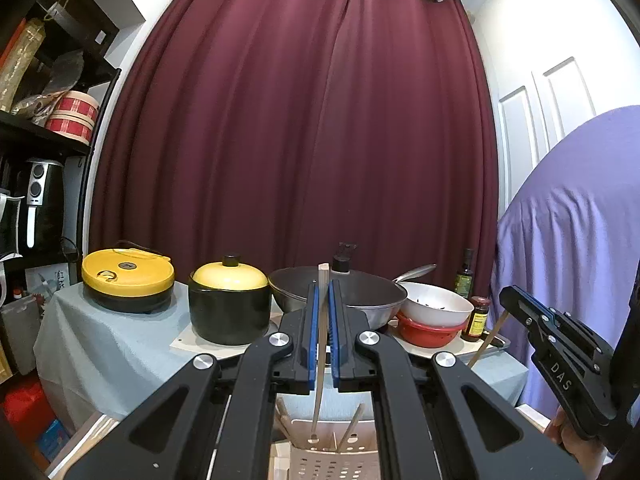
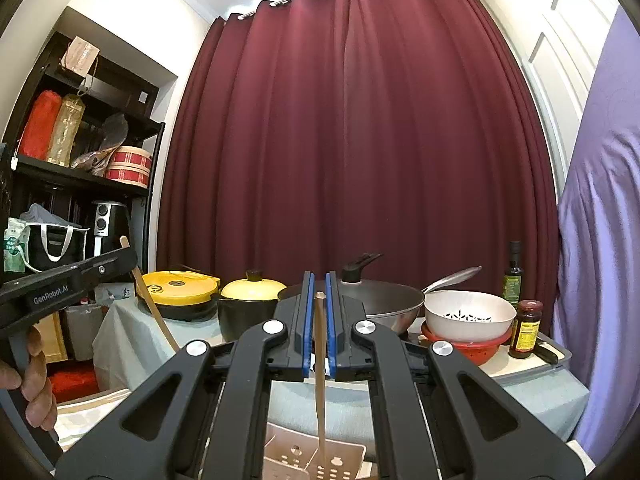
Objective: Organize utensils
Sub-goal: 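Open the right tool into the white holder while the left tool releases its chopstick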
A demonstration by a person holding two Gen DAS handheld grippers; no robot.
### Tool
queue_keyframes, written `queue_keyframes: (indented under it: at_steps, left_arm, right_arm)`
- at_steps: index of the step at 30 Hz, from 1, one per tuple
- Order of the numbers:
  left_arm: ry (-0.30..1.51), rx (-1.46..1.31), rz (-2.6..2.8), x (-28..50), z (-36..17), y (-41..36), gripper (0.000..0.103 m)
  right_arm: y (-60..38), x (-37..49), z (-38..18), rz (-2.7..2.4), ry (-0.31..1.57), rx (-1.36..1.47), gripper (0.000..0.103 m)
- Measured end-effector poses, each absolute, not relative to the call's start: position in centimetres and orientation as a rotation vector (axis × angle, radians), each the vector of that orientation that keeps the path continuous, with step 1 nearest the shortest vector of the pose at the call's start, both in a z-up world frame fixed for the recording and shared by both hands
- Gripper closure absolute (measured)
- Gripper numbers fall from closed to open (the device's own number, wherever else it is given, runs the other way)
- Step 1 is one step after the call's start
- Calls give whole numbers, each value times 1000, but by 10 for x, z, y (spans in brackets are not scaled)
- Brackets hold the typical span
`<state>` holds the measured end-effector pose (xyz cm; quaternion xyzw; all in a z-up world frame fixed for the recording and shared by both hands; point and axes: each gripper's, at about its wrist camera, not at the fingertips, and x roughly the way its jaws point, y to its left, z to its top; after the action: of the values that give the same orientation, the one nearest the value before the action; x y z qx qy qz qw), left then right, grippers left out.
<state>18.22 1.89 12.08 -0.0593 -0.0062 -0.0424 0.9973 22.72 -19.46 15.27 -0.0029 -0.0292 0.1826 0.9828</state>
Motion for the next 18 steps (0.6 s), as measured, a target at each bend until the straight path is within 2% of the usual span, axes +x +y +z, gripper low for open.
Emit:
queue_keyframes:
  at_steps: [18]
  left_arm:
    - [111,-107,-79,231,68,11,98]
  right_arm:
    - [-183,274,96,358,73,-8,97]
